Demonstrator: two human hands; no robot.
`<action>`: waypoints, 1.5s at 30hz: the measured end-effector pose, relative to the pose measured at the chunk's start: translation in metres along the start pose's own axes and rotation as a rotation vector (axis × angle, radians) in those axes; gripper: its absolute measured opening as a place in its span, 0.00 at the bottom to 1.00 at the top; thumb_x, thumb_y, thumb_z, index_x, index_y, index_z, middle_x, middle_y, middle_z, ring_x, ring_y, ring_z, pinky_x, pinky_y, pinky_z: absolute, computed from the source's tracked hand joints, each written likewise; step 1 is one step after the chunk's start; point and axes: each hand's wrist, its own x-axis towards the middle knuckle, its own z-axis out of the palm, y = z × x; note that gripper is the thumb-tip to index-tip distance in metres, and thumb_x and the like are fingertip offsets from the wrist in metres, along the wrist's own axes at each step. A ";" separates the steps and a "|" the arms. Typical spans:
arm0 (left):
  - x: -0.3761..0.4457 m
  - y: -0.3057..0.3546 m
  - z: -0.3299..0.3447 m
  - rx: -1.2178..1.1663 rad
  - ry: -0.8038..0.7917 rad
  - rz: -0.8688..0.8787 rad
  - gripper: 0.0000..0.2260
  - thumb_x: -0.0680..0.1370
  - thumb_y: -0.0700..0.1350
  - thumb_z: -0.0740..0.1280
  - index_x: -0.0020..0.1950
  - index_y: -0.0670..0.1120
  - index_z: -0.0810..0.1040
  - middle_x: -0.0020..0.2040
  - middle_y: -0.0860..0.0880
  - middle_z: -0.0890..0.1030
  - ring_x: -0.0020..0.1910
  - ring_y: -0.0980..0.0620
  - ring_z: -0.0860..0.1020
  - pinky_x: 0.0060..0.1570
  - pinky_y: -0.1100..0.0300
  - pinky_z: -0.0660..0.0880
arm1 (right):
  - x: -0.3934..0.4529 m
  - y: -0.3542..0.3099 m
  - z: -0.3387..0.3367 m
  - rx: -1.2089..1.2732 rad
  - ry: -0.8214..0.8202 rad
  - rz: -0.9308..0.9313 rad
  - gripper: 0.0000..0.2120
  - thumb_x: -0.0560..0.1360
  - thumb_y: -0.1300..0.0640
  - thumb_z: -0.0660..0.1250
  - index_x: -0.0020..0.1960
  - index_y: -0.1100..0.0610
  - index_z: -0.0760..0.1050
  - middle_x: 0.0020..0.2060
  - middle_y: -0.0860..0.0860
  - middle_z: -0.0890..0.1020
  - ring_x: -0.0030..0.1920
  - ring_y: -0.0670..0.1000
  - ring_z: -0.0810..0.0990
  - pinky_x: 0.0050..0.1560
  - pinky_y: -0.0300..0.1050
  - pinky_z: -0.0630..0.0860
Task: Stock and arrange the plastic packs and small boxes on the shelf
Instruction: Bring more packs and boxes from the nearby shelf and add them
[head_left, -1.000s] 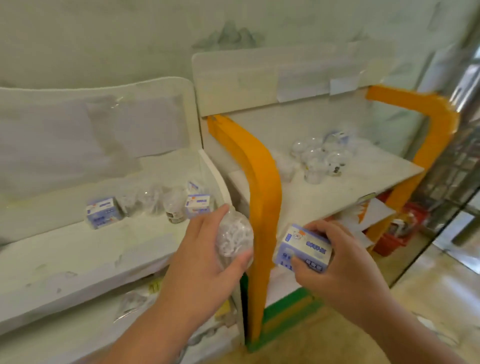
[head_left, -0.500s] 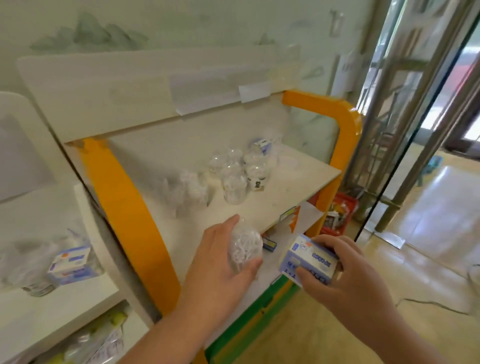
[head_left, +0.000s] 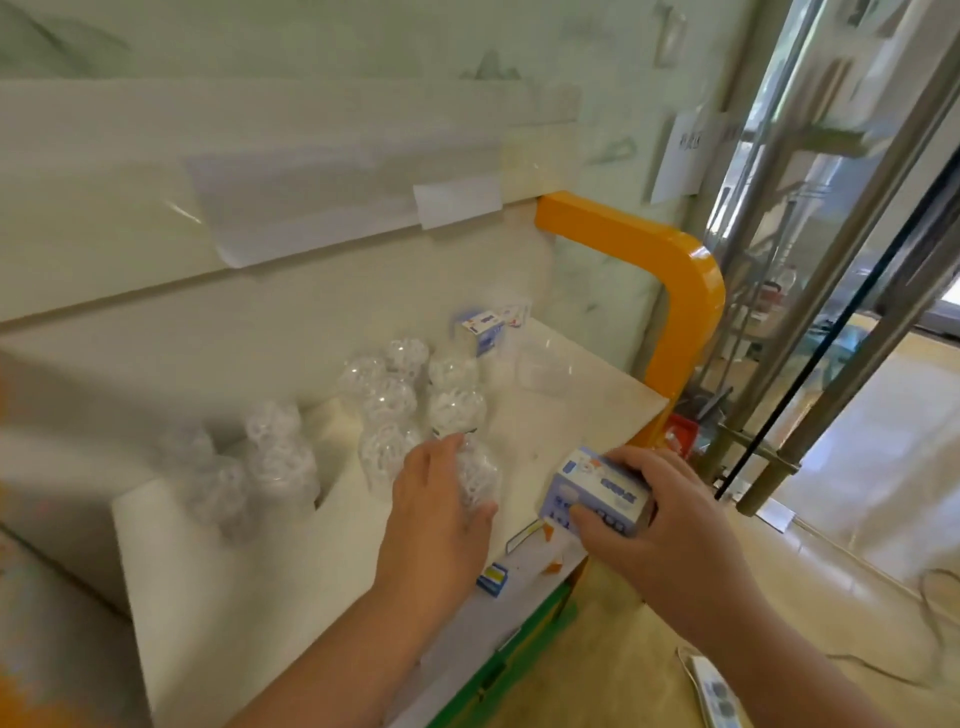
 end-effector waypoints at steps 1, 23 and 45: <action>0.003 0.001 0.004 0.014 -0.007 0.004 0.32 0.75 0.48 0.72 0.73 0.57 0.58 0.69 0.55 0.63 0.67 0.53 0.66 0.60 0.64 0.65 | 0.007 0.004 0.002 0.012 -0.013 0.005 0.25 0.63 0.33 0.68 0.57 0.39 0.70 0.49 0.35 0.73 0.52 0.35 0.73 0.45 0.28 0.73; 0.045 0.042 0.068 0.483 0.323 -0.439 0.38 0.71 0.44 0.76 0.77 0.49 0.61 0.74 0.43 0.64 0.71 0.41 0.61 0.69 0.43 0.62 | 0.198 0.159 0.016 0.259 -0.252 -0.165 0.26 0.66 0.37 0.71 0.61 0.45 0.73 0.51 0.38 0.72 0.51 0.39 0.76 0.48 0.36 0.75; 0.113 0.099 0.130 0.550 0.234 -0.247 0.29 0.73 0.50 0.71 0.72 0.50 0.68 0.68 0.50 0.70 0.67 0.48 0.67 0.66 0.51 0.69 | 0.269 0.195 0.065 0.125 -0.310 -0.094 0.31 0.70 0.46 0.75 0.68 0.56 0.71 0.58 0.56 0.72 0.60 0.59 0.72 0.55 0.44 0.68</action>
